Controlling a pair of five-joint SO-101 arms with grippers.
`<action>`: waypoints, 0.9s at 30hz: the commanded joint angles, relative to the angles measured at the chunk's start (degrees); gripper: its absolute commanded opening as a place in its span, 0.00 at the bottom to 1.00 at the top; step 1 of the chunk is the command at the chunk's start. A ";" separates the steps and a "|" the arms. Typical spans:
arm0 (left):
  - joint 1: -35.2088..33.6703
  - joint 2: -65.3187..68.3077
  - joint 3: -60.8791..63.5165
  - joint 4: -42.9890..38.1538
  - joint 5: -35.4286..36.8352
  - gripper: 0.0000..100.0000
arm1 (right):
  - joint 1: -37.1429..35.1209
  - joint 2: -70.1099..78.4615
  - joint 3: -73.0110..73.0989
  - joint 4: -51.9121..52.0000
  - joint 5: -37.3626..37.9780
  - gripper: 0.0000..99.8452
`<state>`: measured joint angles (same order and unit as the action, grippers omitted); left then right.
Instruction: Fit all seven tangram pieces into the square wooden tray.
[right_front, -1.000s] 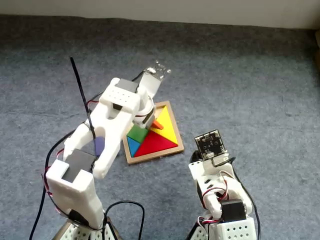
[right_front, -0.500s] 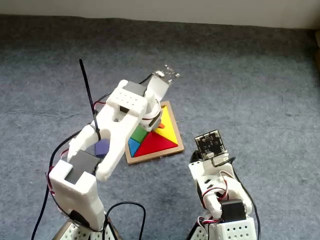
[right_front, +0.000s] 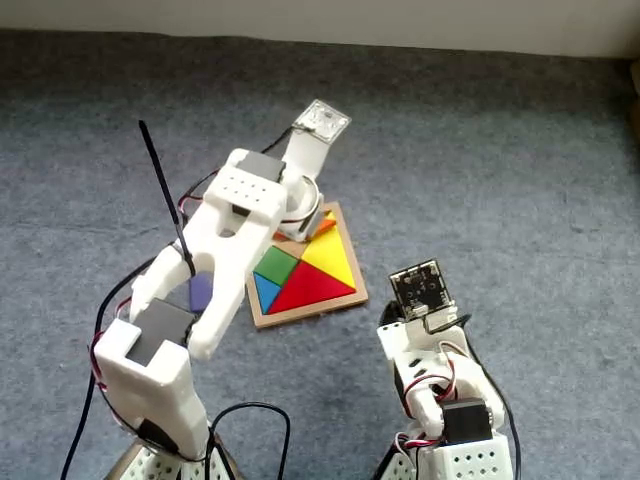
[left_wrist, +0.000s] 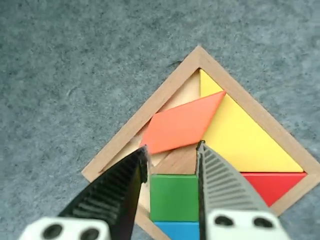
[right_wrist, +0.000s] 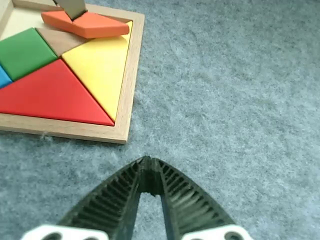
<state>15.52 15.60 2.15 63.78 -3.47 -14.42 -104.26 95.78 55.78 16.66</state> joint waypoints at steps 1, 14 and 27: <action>-0.31 -0.40 -2.42 -0.88 0.62 0.17 | -0.84 -0.92 4.62 -0.04 0.79 0.01; -0.22 2.07 0.40 -8.18 4.40 0.18 | -0.84 -0.92 4.62 -0.04 0.79 0.01; -1.89 9.19 -4.70 -7.91 4.57 0.17 | -0.84 -0.92 4.70 -0.04 0.79 0.01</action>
<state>15.16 25.19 -0.22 56.22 0.48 -14.42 -104.26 95.78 55.78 16.66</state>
